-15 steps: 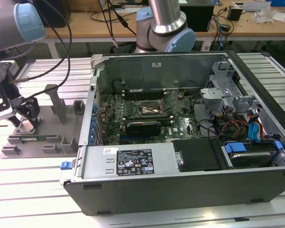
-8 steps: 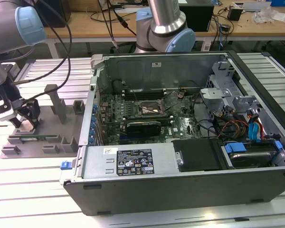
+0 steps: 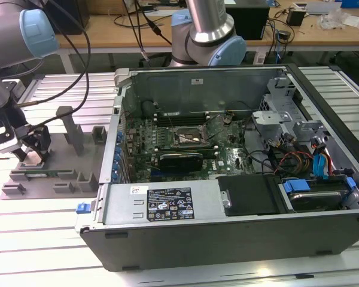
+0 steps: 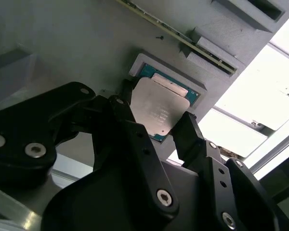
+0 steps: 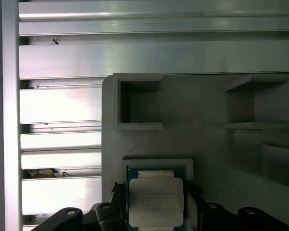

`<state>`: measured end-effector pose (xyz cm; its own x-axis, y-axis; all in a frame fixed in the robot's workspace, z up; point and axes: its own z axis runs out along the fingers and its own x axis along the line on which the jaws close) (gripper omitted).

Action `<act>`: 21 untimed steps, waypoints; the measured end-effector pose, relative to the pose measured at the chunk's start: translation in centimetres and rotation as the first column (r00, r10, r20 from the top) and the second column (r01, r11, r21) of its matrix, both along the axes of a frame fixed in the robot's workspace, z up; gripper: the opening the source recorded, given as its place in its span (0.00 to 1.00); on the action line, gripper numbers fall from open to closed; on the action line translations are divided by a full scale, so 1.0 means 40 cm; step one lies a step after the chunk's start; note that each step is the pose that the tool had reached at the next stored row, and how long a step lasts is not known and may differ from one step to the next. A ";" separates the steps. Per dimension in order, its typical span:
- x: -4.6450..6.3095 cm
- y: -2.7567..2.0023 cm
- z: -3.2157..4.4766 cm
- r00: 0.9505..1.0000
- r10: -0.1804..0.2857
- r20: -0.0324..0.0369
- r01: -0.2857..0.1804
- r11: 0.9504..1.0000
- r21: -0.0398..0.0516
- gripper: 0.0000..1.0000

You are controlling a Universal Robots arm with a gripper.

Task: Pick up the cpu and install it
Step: 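Pick up the cpu and move it towards the insertion slot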

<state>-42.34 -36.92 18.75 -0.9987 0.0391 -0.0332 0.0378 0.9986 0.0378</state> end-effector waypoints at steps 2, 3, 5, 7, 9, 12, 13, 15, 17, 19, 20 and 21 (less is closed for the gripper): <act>0.000 0.000 0.000 1.000 0.000 0.000 0.000 1.000 0.000 0.60; 0.000 0.000 0.000 1.000 0.000 0.000 0.000 1.000 0.000 0.59; 0.000 0.000 0.000 1.000 0.000 0.000 0.000 1.000 0.000 0.55; 0.000 0.000 0.002 1.000 0.000 0.000 0.000 1.000 0.000 0.55; 0.000 0.000 0.012 1.000 0.000 0.000 0.000 1.000 0.000 0.55; 0.000 0.000 0.017 1.000 0.000 0.000 0.000 1.000 0.000 0.55; 0.000 0.000 0.017 1.000 0.003 0.000 -0.003 1.000 0.000 0.55; 0.000 0.000 0.018 1.000 0.015 0.000 -0.015 1.000 0.000 0.55; 0.000 0.000 0.020 1.000 0.019 0.000 -0.019 1.000 0.000 0.55; 0.000 0.000 0.032 1.000 0.019 0.000 -0.019 1.000 0.000 0.55; 0.000 0.000 0.042 1.000 0.019 0.000 -0.019 1.000 0.000 0.55; 0.000 0.000 0.052 1.000 0.019 0.000 -0.019 1.000 0.000 0.55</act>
<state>-42.34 -36.91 20.81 -0.9993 0.0198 -0.0332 0.0185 0.9991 0.0379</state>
